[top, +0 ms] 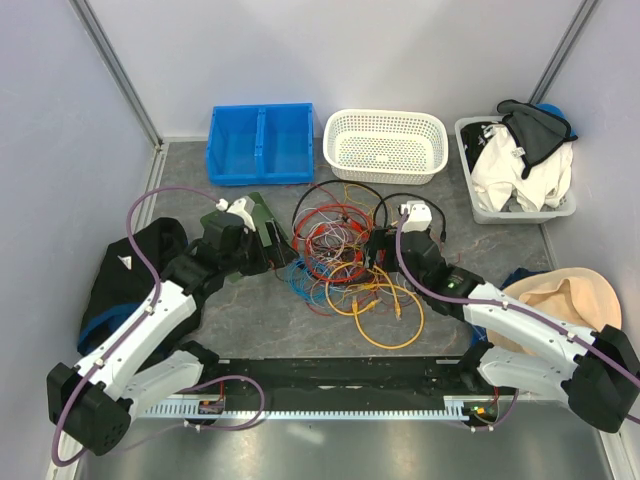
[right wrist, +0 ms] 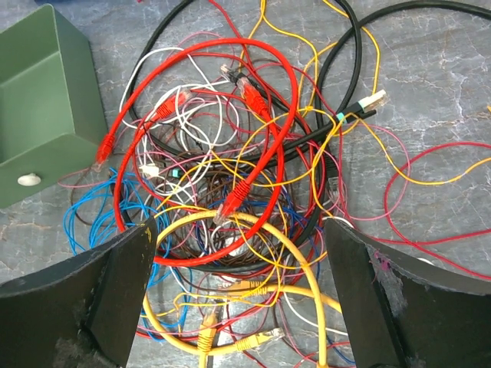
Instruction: Untangle the cables
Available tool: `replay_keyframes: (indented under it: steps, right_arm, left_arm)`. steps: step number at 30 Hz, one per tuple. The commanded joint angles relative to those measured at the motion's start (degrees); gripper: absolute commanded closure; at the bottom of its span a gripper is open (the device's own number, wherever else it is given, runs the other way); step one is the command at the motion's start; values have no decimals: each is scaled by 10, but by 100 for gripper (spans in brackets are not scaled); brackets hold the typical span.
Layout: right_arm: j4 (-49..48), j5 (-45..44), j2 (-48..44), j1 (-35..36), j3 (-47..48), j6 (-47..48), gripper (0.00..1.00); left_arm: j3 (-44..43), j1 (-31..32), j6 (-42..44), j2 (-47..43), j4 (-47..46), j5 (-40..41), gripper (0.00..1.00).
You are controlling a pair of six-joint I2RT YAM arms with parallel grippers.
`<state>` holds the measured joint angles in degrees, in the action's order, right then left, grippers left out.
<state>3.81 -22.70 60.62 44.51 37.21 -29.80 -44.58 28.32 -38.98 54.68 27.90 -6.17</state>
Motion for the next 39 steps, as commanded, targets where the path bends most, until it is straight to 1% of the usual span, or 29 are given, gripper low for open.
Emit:
replay_keyframes:
  steps: [1,3,4,5,7,8,9,10,12,13,15,16,17,18,19,22,23,24,26,28,30,31,34,39]
  right_arm:
    - [-67,10,-14,1,-22,5,2]
    - [-118,29,-37,1,-50,39,2]
    - [-177,58,-61,1,-87,48,2]
    - [-207,65,-75,1,-107,53,2]
    - [-273,65,-119,1,-157,35,2]
    - [-281,70,-132,0,-165,20,2]
    - [-277,75,-142,0,-166,22,2]
    - [-247,81,-147,1,-153,23,2]
    - [-190,69,-136,1,-119,19,2]
    - [-128,54,-112,0,-82,16,2]
    - [-64,18,-82,1,-39,12,2]
    - [-10,7,-55,1,-5,10,2]
    - [10,1,-45,1,7,7,2]
    - [22,-2,-38,1,15,7,2]
    - [34,-2,-34,1,22,8,2]
    - [31,-4,-54,1,11,10,2]
    - [29,-4,-62,1,7,11,2]
    - [27,-5,-69,1,0,11,2]
    - [23,-10,-91,1,-7,15,2]
    - [21,-16,-110,1,-17,16,2]
    - [22,-16,-118,1,-23,17,2]
    - [23,-16,-125,0,-25,17,2]
    - [33,-15,-137,1,-30,15,2]
    - [31,-9,-148,1,-46,11,2]
  left_arm:
    - [-4,-2,17,-5,-25,-13,0]
    - [-1,0,15,-21,-35,-19,0]
    - [2,6,15,-26,-50,-20,0]
    - [1,12,15,-30,-64,-18,0]
    - [-17,39,18,-22,-65,12,0]
    - [-28,50,25,-11,-58,24,0]
    - [-51,60,28,2,-52,48,0]
    - [-63,85,29,33,-45,59,0]
    - [-98,111,29,64,-24,115,0]
    - [-108,130,29,82,-21,126,0]
    - [-133,136,21,132,-15,143,0]
    - [-140,136,16,146,-16,152,0]
    - [-144,136,13,174,-19,158,0]
    - [-145,136,14,183,-28,158,0]
    - [-141,135,20,190,-61,155,0]
    - [-126,135,19,216,-111,163,2]
    - [-130,135,22,224,-115,162,2]
    - [-133,135,26,245,-119,150,5]
    - [-145,135,33,267,-128,141,8]
    - [-152,136,40,302,-133,137,16]
    - [-162,136,41,327,-137,142,21]
    - [-163,136,39,346,-137,143,21]
    - [-159,136,22,361,-137,144,22]
    - [-134,156,9,352,-151,153,23]
